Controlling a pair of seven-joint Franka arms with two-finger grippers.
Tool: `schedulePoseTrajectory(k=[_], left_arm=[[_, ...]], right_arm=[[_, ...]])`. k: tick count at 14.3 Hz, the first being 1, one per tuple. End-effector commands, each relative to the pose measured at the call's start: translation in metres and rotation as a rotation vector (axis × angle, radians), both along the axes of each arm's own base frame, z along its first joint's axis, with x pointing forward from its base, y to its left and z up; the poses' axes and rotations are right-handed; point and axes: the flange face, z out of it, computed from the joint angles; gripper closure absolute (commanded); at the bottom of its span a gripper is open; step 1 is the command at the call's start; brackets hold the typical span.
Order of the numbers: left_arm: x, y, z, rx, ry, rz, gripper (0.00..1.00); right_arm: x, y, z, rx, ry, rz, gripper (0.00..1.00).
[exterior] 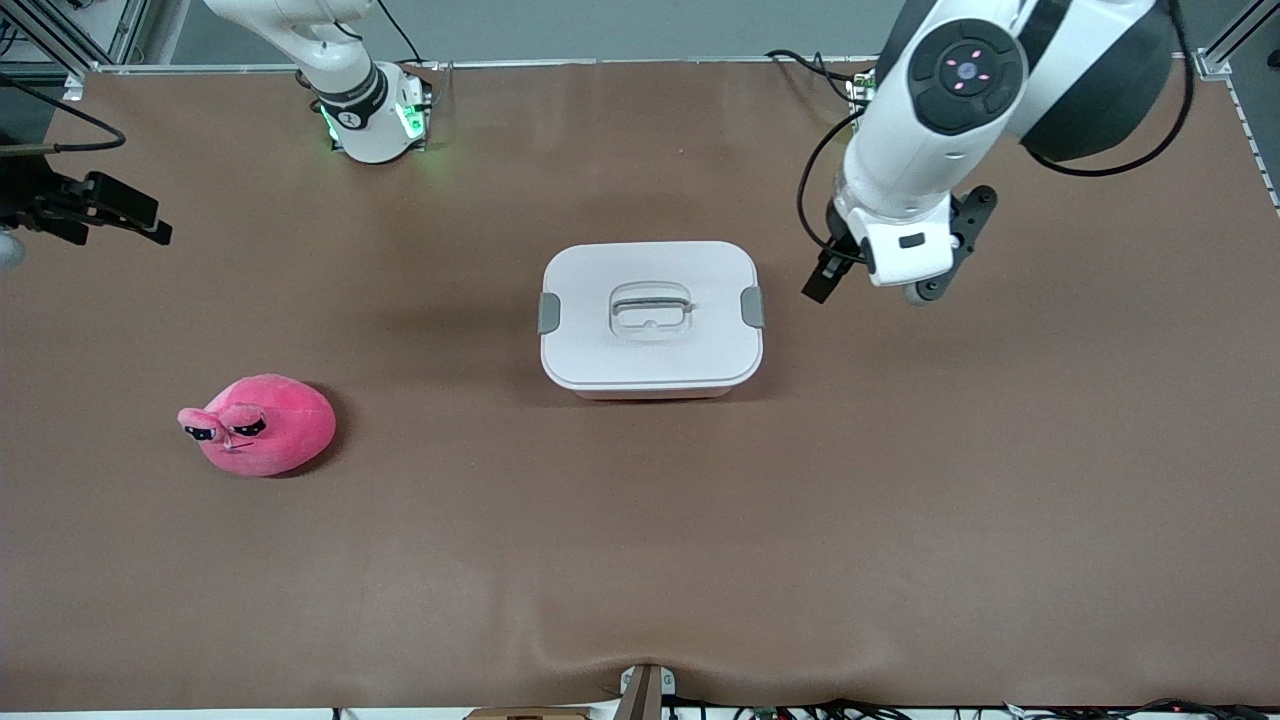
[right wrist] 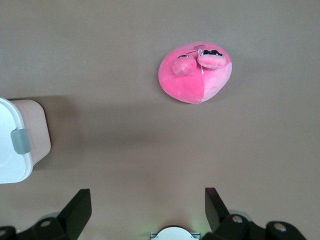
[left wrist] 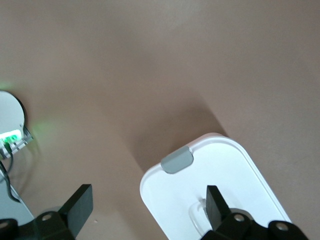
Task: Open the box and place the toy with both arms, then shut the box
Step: 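Move the left gripper over the white lid handle while the right gripper reaches the toy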
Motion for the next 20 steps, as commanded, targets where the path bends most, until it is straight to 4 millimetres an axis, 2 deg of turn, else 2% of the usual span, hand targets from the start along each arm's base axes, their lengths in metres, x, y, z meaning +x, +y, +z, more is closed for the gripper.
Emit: schedulePoseTrajectory(k=[1, 4, 6, 9, 10, 12, 13, 16, 18, 20], left_arm=[[-0.005, -0.029, 0.0, -0.01, -0.022, 0.1, 0.0], [-0.01, -0.058, -0.02, 0.001, -0.034, 0.191, 0.0], [-0.015, -0.077, -0.028, -0.002, -0.053, 0.259, 0.0], [-0.02, -0.101, -0.044, -0.007, -0.07, 0.333, 0.0], [-0.024, -0.11, -0.049, -0.004, -0.077, 0.349, 0.0], [-0.032, -0.13, -0.063, 0.0, -0.085, 0.385, 0.0], [-0.031, -0.135, -0.068, -0.006, -0.093, 0.42, 0.0], [-0.03, -0.151, -0.087, -0.025, -0.097, 0.51, 0.0], [-0.043, -0.176, -0.108, -0.021, -0.11, 0.509, 0.0], [-0.041, -0.182, -0.121, -0.036, -0.115, 0.514, 0.0]], right_arm=[[-0.001, -0.001, 0.002, 0.002, 0.003, -0.009, 0.0], [0.006, -0.003, -0.007, 0.001, 0.012, -0.011, 0.0], [0.029, -0.005, -0.045, -0.017, 0.071, -0.01, 0.0], [0.053, -0.011, -0.068, -0.031, 0.047, -0.018, 0.0], [0.067, -0.012, -0.085, -0.037, 0.032, -0.019, 0.0], [0.083, -0.013, -0.107, -0.045, 0.019, -0.022, 0.0], [0.093, -0.012, -0.125, -0.046, 0.022, -0.019, 0.0], [0.103, -0.01, -0.166, -0.042, 0.086, -0.02, 0.0], [0.108, -0.009, -0.184, -0.035, 0.105, -0.017, 0.0], [0.109, 0.006, -0.197, -0.034, 0.128, 0.014, 0.0]])
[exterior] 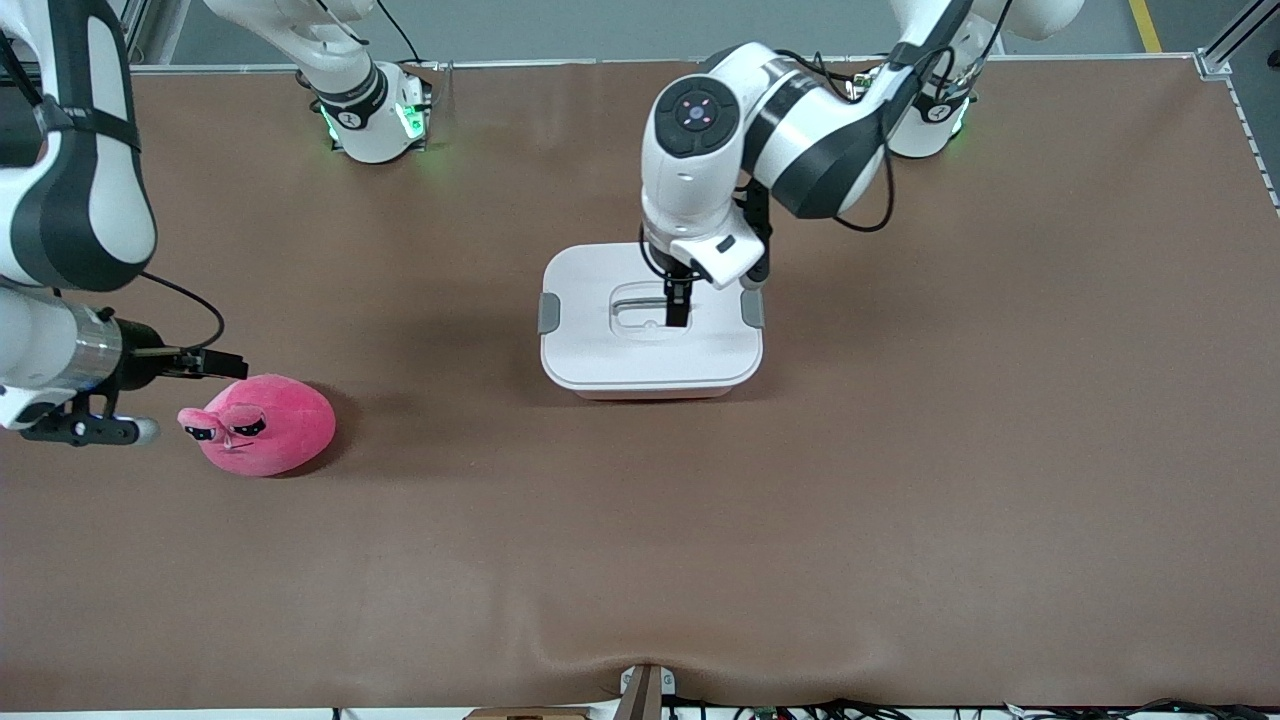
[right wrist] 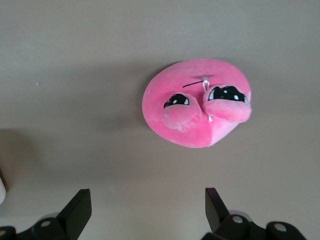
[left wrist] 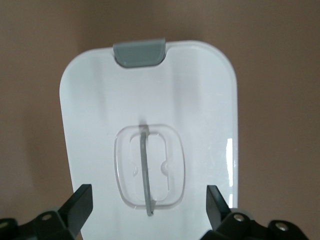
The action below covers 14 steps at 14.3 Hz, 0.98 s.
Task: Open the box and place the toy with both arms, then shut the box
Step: 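Grasp the lid handle with the left gripper while the right gripper grasps the toy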
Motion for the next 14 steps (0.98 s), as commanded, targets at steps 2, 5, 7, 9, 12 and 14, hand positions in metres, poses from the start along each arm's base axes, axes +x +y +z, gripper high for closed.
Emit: schedulePoseTrajectory(k=[2, 5, 7, 9, 12, 14], left_arm=[[-0.001, -0.022, -0.019, -0.027, -0.023, 0.036, 0.0], [-0.003, -0.03, -0.029, -0.036, -0.035, 0.034, 0.0], [0.0, -0.026, -0.033, -0.03, -0.037, 0.039, 0.0], [-0.003, -0.023, -0.044, 0.01, -0.049, 0.023, 0.0], [-0.01, -0.026, -0.053, 0.032, -0.045, 0.018, 0.0], [-0.017, -0.024, -0.066, 0.06, -0.051, 0.005, 0.0]], right_arm=[[0.004, 0.028, -0.024, -0.015, 0.023, 0.055, 0.0], [0.0, 0.037, -0.064, -0.158, -0.069, 0.162, 0.0], [0.0, 0.042, -0.062, -0.182, -0.093, 0.191, 0.0], [-0.007, 0.054, -0.057, -0.208, -0.134, 0.238, 0.0], [-0.026, 0.049, -0.068, -0.281, -0.226, 0.376, 0.0], [-0.033, 0.033, -0.08, -0.264, -0.274, 0.445, 0.0]])
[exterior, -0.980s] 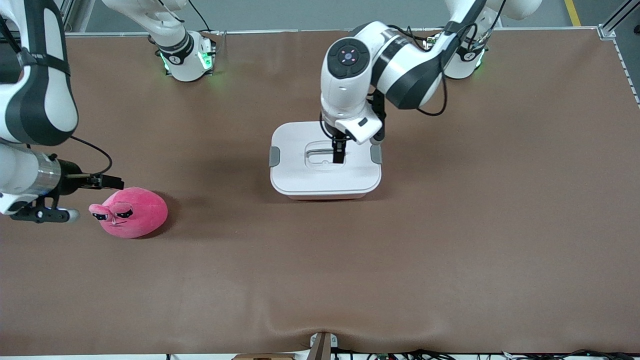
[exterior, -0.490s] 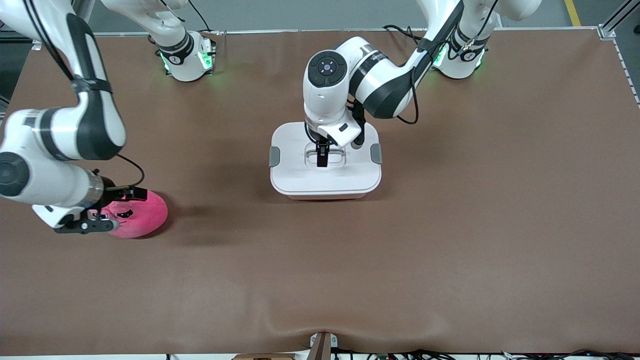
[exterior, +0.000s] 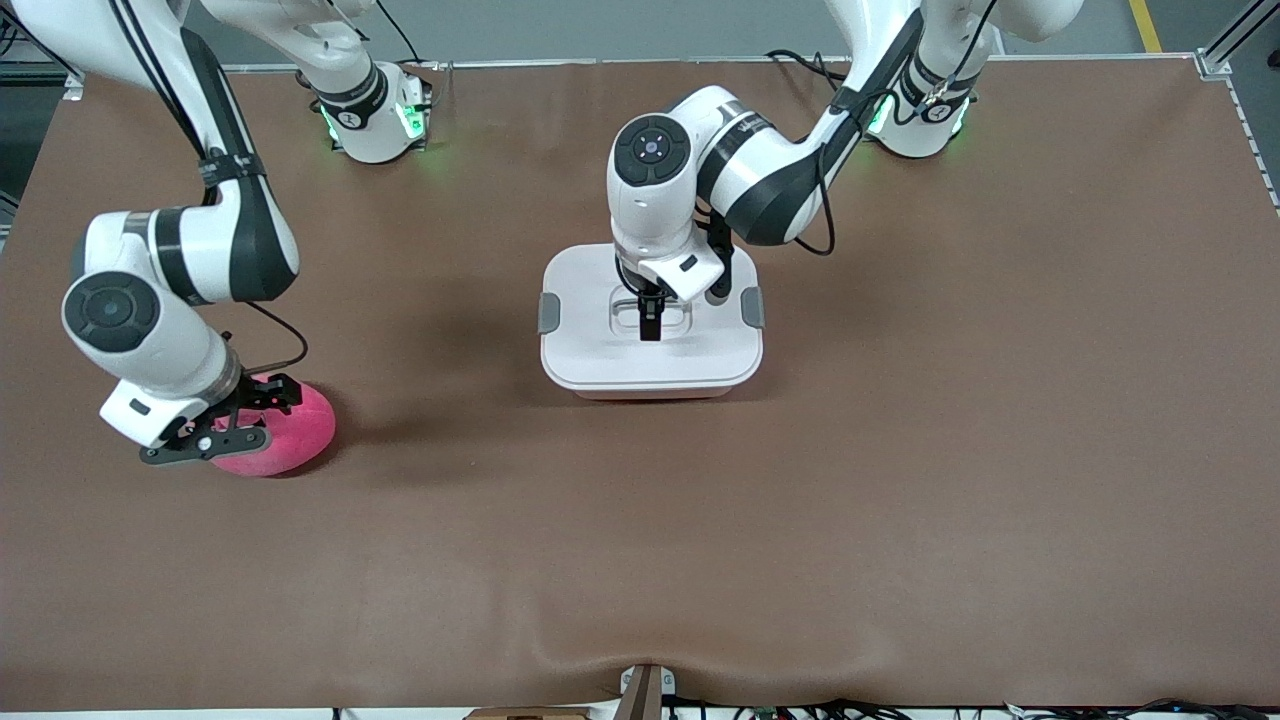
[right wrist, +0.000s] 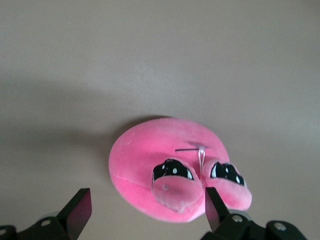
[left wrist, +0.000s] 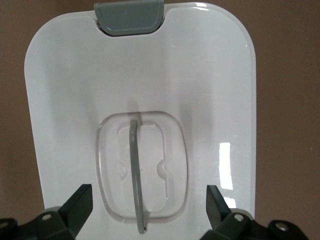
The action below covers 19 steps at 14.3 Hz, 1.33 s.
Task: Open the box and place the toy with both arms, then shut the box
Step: 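Grasp the lid handle with the left gripper while the right gripper grasps the toy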
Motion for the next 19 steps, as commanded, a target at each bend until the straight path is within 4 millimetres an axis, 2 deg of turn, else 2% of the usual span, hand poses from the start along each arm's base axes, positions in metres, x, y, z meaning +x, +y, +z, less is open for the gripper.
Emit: schedulePoseTrajectory(k=[1, 4, 7, 8, 9, 10, 11, 12, 13, 14, 17, 19], left_arm=[[-0.01, -0.001, -0.011, 0.026, -0.027, 0.016, 0.0], [-0.016, -0.002, -0.02, 0.03, -0.026, 0.021, 0.0], [-0.021, -0.002, -0.023, 0.031, -0.034, 0.018, 0.02], [-0.022, -0.003, -0.02, 0.023, -0.043, 0.016, 0.17], [-0.022, -0.005, -0.019, 0.015, -0.048, 0.016, 0.22], [-0.023, -0.003, -0.021, 0.02, -0.044, 0.015, 0.22], [-0.026, -0.001, -0.023, 0.025, -0.041, 0.011, 0.29], [-0.028, 0.001, -0.023, 0.033, -0.047, 0.007, 0.41], [-0.029, 0.003, -0.022, 0.038, -0.053, 0.002, 0.46], [-0.03, 0.004, -0.022, 0.041, -0.051, 0.002, 0.54], [-0.03, 0.005, -0.023, 0.042, -0.05, 0.003, 0.81], [-0.03, 0.005, -0.021, 0.04, -0.052, 0.004, 0.88]], right_arm=[[-0.025, -0.027, -0.011, -0.004, -0.031, 0.105, 0.0], [-0.033, -0.044, -0.027, 0.005, -0.032, 0.161, 0.0], [-0.034, -0.045, -0.031, 0.006, -0.026, 0.175, 0.0], [-0.034, -0.044, -0.031, 0.006, -0.027, 0.179, 0.0], [-0.035, -0.044, -0.032, 0.006, -0.024, 0.18, 0.0], [-0.036, -0.042, -0.034, 0.007, -0.021, 0.183, 0.0], [-0.036, -0.04, -0.035, 0.007, -0.018, 0.186, 0.0], [-0.036, -0.04, -0.035, 0.007, -0.018, 0.186, 0.08], [-0.036, -0.04, -0.035, 0.007, -0.018, 0.186, 0.18], [-0.036, -0.04, -0.035, 0.007, -0.019, 0.187, 0.24], [-0.036, -0.042, -0.037, 0.007, -0.016, 0.184, 0.24], [-0.036, -0.042, -0.038, 0.008, -0.015, 0.184, 0.24]])
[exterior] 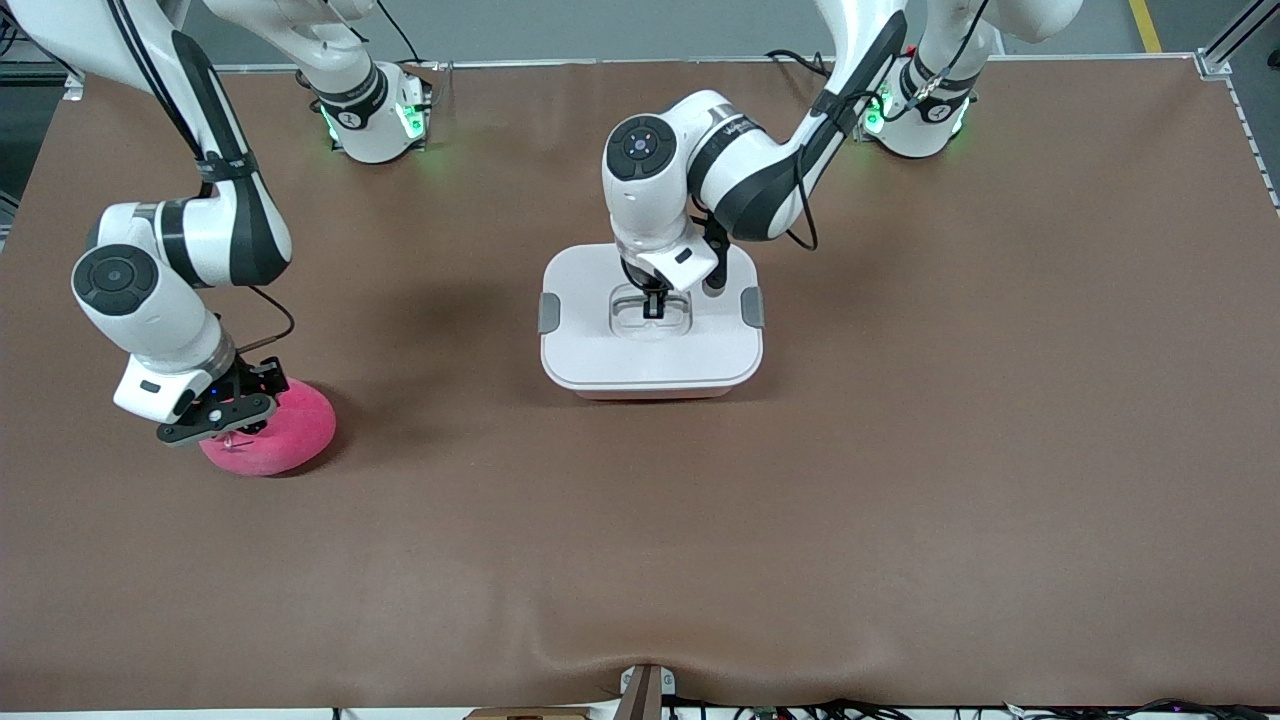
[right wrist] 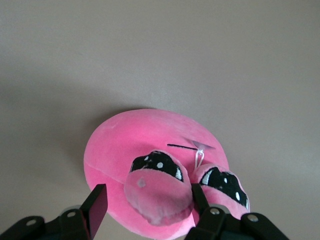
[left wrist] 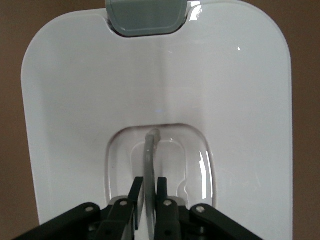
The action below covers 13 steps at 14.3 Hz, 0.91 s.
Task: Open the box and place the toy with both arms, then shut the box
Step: 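Grasp the lid handle with the left gripper while the right gripper grasps the toy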
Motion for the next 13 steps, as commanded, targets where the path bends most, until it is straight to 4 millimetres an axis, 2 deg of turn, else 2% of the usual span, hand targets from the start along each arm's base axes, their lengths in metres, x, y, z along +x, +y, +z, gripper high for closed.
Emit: schedulePoseTrajectory(k=[1, 2, 5, 9, 11, 12, 13], left_arm=[[-0.007, 0.004, 0.01, -0.001, -0.029, 0.012, 0.9], [-0.007, 0.003, 0.012, -0.003, -0.032, 0.01, 1.0], [-0.007, 0.003, 0.013, -0.005, -0.032, 0.014, 1.0], [-0.005, 0.005, 0.02, -0.012, -0.039, 0.017, 1.0], [-0.001, 0.008, 0.03, -0.024, -0.05, 0.025, 1.0], [-0.001, 0.008, 0.03, -0.024, -0.05, 0.025, 1.0], [-0.001, 0.008, 0.032, -0.026, -0.052, 0.023, 1.0]], right_arm=[[-0.007, -0.003, 0.004, -0.013, -0.01, 0.014, 0.24], [-0.006, -0.005, 0.004, -0.011, -0.017, 0.011, 0.24], [-0.011, -0.008, -0.004, 0.0, -0.039, 0.015, 0.24], [-0.012, -0.023, -0.009, 0.002, -0.052, 0.048, 0.24], [-0.012, -0.023, -0.009, 0.002, -0.053, 0.049, 0.47], [-0.012, -0.023, -0.009, 0.002, -0.053, 0.049, 0.67], [-0.012, -0.023, -0.009, 0.002, -0.053, 0.049, 0.93]])
